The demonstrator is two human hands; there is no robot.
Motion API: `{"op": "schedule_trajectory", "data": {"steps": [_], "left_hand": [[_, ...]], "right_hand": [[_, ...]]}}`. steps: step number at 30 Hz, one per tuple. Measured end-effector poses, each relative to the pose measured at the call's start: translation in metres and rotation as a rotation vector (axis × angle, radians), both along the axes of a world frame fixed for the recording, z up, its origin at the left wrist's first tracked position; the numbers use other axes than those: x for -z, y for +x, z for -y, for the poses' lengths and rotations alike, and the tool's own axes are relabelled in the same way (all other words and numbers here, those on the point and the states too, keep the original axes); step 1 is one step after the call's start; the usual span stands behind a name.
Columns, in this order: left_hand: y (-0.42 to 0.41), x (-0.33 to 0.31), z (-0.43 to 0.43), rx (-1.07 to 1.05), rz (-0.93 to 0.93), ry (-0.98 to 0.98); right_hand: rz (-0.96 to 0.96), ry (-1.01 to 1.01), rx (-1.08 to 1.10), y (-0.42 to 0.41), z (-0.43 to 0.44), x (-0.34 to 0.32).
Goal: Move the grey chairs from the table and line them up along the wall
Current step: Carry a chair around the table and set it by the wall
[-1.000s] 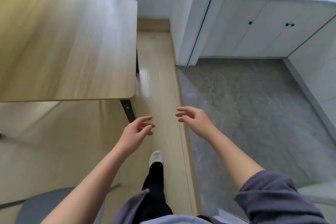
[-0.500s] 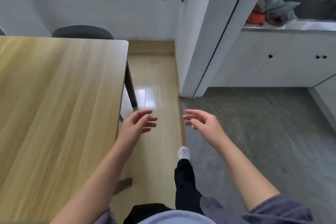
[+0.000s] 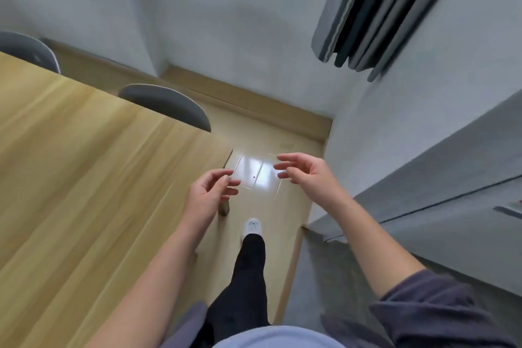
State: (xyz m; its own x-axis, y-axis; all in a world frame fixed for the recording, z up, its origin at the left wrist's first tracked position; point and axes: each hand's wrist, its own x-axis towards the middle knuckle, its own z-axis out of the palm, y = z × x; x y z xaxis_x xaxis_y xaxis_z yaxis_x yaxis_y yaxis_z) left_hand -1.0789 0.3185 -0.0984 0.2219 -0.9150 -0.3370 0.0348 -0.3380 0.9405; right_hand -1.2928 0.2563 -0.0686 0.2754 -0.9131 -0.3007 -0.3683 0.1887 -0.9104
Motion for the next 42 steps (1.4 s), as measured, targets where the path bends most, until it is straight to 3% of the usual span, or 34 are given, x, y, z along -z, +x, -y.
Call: {"op": "schedule_trajectory", "data": {"steps": [12, 18, 22, 26, 33, 42], "left_hand": [[0.036, -0.006, 0.294, -0.184, 0.026, 0.043], [0.085, 0.026, 0.379, -0.502, 0.029, 0.063], [0.111, 0.038, 0.398, -0.928, 0.035, 0.098], [0.115, 0.038, 0.391, -1.257, 0.057, 0.137], [0.121, 0.058, 0.370, -1.680, -0.064, 0.208], [0.137, 0.070, 0.362, -1.847, -0.193, 0.335]], "right_hand": [[-0.048, 0.010, -0.144, 0.048, 0.308, -0.008], [-0.098, 0.027, -0.514, 0.121, 0.452, 0.013], [-0.161, 0.002, -0.930, 0.204, 0.528, 0.026], [-0.223, -0.067, -1.356, 0.293, 0.547, 0.030], [-0.301, -0.283, -1.972, 0.422, 0.500, 0.052], [-0.467, -0.482, -2.507, 0.512, 0.436, 0.063]]}}
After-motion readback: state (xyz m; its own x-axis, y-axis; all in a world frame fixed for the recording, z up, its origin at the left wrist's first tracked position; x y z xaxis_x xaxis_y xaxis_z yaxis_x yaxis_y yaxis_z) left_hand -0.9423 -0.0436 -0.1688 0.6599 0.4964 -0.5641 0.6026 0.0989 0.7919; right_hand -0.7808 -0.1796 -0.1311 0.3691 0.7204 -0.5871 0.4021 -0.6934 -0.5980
